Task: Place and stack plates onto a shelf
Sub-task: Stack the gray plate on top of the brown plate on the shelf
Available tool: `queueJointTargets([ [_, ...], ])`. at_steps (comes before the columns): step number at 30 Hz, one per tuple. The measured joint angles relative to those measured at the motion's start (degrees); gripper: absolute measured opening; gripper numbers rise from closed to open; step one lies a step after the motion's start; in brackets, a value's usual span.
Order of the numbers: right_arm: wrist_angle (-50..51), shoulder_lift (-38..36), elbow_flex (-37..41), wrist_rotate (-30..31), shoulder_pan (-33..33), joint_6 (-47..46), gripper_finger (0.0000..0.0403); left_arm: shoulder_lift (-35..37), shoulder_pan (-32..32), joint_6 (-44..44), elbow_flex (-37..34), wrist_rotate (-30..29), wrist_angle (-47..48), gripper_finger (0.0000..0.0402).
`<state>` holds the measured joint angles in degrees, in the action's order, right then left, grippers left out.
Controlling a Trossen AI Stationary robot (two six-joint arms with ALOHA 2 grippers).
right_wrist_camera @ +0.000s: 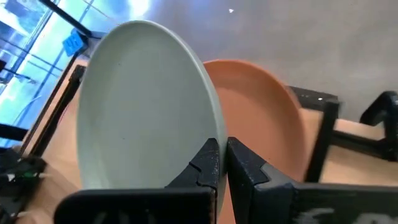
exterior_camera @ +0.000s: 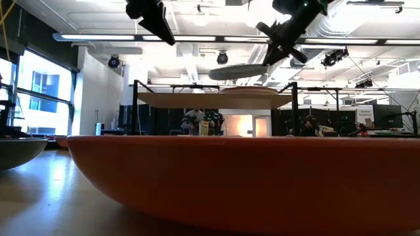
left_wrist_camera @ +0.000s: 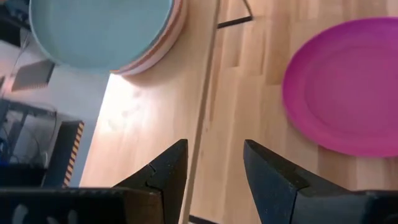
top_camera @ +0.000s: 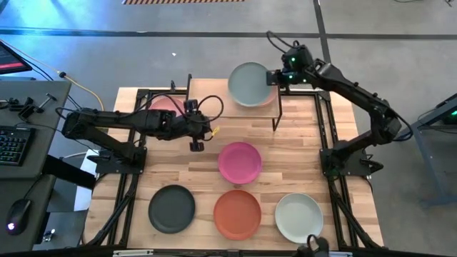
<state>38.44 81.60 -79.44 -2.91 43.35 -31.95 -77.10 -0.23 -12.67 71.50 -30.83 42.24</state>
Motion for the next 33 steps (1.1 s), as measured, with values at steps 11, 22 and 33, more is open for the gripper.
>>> queueJointTargets([
  [11, 2.11, 0.09, 0.0, -4.45, 6.74, 7.83, 0.0, 0.0, 4.68, 5.13, 0.0, 0.13, -0.01, 0.0147],
  [22, 2.51, 1.02, 0.0, -4.31, 6.42, 11.84, 0.0, 0.0, 8.16, 11.12, 0.0, 1.09, -0.02, 0.0147],
  [33, 1.62, 3.45, 0.02, -3.69, 5.94, 13.59, 0.0, 0.0, 10.05, 12.61, 0.0, 1.95, -0.02, 0.0147],
])
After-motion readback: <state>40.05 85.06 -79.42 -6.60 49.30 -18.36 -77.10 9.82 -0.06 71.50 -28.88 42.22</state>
